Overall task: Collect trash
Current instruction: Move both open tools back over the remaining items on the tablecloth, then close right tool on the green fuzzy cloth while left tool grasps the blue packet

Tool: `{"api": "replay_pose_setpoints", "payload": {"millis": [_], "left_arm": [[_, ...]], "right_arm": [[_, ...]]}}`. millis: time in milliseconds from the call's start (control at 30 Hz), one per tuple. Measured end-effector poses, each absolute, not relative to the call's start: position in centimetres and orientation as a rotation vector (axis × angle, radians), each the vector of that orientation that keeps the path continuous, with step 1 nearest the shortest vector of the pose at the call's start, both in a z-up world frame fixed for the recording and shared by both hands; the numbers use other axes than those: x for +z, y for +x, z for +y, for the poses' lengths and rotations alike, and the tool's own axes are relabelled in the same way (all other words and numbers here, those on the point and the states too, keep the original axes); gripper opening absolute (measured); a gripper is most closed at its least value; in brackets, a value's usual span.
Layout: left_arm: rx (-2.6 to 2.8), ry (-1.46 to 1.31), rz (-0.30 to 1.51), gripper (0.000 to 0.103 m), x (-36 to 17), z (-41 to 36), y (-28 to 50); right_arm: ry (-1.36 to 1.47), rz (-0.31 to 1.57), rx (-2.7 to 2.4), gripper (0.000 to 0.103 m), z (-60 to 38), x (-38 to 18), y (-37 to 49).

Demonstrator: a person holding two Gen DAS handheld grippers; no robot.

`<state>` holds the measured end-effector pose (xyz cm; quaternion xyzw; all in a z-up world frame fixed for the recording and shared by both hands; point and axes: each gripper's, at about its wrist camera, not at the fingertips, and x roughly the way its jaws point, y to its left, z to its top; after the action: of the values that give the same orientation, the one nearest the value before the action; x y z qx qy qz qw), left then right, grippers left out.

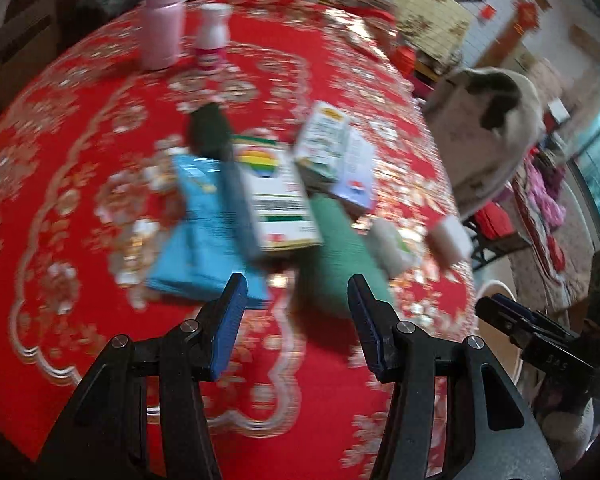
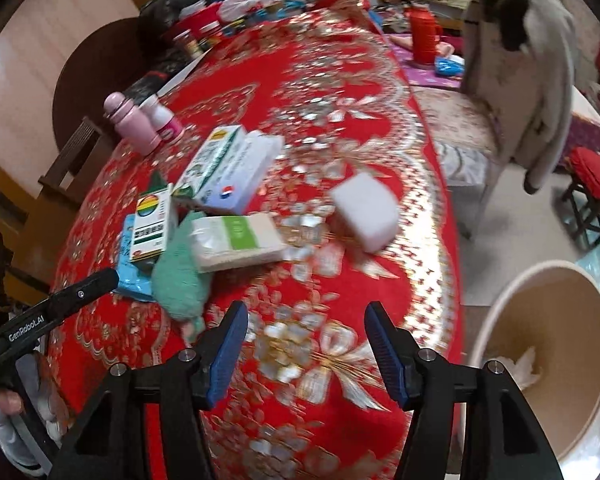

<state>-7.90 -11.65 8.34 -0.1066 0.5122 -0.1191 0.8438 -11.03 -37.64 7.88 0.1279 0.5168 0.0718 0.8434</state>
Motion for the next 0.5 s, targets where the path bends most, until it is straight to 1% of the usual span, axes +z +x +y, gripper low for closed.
{"api": "replay_pose_setpoints", "payload": {"millis": [267, 400, 500], "left_arm": [[-0.174, -0.262, 1.109, 0.051, 6.6, -6.7, -5.8], [-0.185, -0.270, 1.127, 0.051, 5.5, -6.1, -4.0], [-0.210, -0.272, 1.147, 0.051, 4.6, -6.2, -2.7]], "right_arm": [[0.261, 1.129, 0.196, 0.059, -34.8, 7.0, -9.8], [0.262, 1.136, 0.239, 0.063, -32.9, 7.0, -9.5], [0.271, 1.141, 0.273, 0.063, -31.3, 6.8, -9.1]]}}
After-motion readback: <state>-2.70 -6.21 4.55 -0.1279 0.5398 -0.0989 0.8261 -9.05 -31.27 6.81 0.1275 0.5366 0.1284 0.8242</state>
